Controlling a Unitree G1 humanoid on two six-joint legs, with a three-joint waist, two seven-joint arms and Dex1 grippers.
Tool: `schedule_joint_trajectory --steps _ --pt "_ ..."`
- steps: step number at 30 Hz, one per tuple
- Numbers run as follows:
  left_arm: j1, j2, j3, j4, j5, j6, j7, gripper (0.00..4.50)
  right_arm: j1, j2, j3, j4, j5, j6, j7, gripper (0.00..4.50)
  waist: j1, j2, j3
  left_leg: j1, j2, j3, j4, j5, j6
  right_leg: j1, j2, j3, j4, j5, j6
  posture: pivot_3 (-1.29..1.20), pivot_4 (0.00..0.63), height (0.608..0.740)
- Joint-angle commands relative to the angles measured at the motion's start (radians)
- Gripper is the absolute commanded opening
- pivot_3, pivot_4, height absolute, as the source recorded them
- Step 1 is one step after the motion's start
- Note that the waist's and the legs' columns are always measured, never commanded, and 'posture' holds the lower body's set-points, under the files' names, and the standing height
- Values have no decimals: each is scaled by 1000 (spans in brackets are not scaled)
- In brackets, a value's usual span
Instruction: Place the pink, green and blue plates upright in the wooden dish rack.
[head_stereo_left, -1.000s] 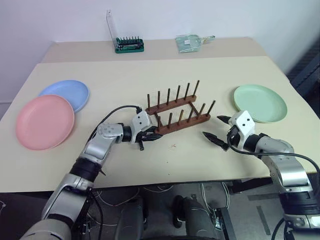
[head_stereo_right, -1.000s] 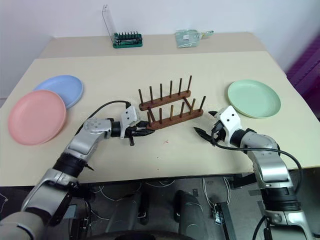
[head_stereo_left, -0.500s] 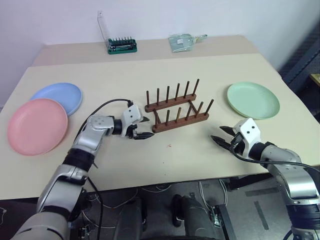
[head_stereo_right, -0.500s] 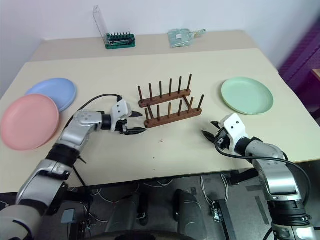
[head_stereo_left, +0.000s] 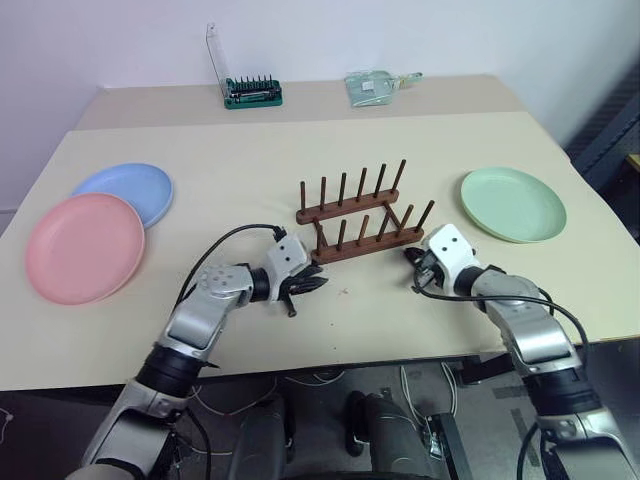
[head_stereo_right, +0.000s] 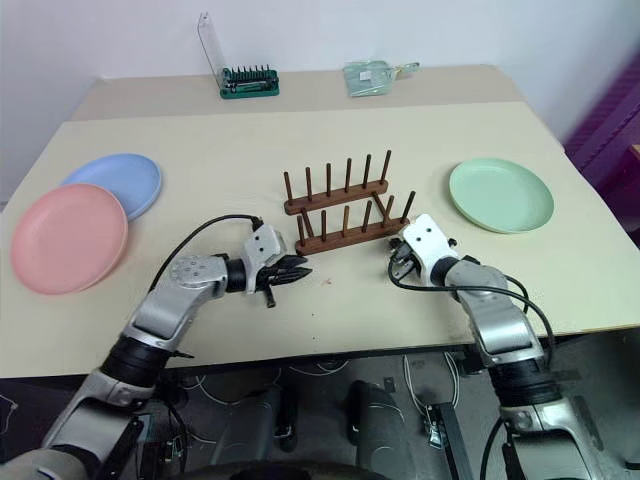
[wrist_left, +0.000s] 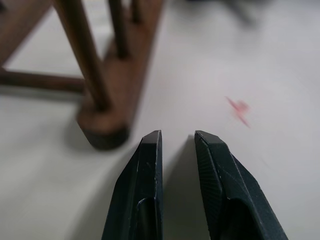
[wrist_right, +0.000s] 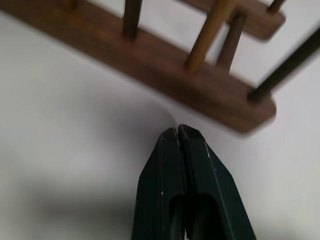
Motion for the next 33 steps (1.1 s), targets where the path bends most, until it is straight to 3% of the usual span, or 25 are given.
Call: schedule_joint_trajectory --steps 1,9,15,20,24,27,28,29,33 --pt "-30 -1 0 144 113 -59 149 1047 -54 28 19 89 -45 -38 -41 0 -2 0 0 1 0 0 0 0 0 1 0 0 0 0 0 0 150 730" --pt "-147 -26 14 401 127 -182 226 1047 -246 88 51 398 -130 -195 -117 0 -11 1 -4 3 1 1 0 0 0 2 1 0 1 0 0 0 150 730" --pt "-186 -37 20 482 132 -229 246 1047 -335 113 49 527 -144 -273 -130 0 -14 1 -5 4 1 1 0 0 0 2 1 0 2 1 0 0 150 730" --pt "-91 54 109 258 42 -148 175 1047 -259 34 80 369 -176 -359 -37 0 -32 2 -5 3 1 2 -2 0 0 1 1 1 3 2 4 0 150 730" --pt "70 199 282 -73 -142 -15 60 2196 -159 -13 43 120 -27 -291 141 0 -55 2 -3 2 2 4 -6 0 0 -6 3 4 4 1 2 0 150 730" --pt "102 257 469 -146 -199 87 150 3627 -117 -25 30 -61 95 -179 244 759 -49 2 -2 2 3 2 -6 0 0 -6 4 3 5 0 2 0 150 730" --pt "100 273 539 -164 -194 123 211 4211 -114 -24 32 -110 128 -146 270 1279 -47 1 -2 2 3 2 -5 0 -1 -6 4 2 5 0 2 0 150 730" --pt "94 277 613 -176 -200 166 275 4500 -118 -19 36 -136 142 -127 279 1784 -43 1 -2 2 4 1 -4 0 -1 -5 4 2 5 -1 -1 0 150 730" --pt "53 235 949 -231 -348 314 473 4500 -158 -2 61 -143 141 -99 286 3704 -27 1 -2 1 3 1 -4 0 -1 -4 2 2 3 -2 -2 0 150 730"
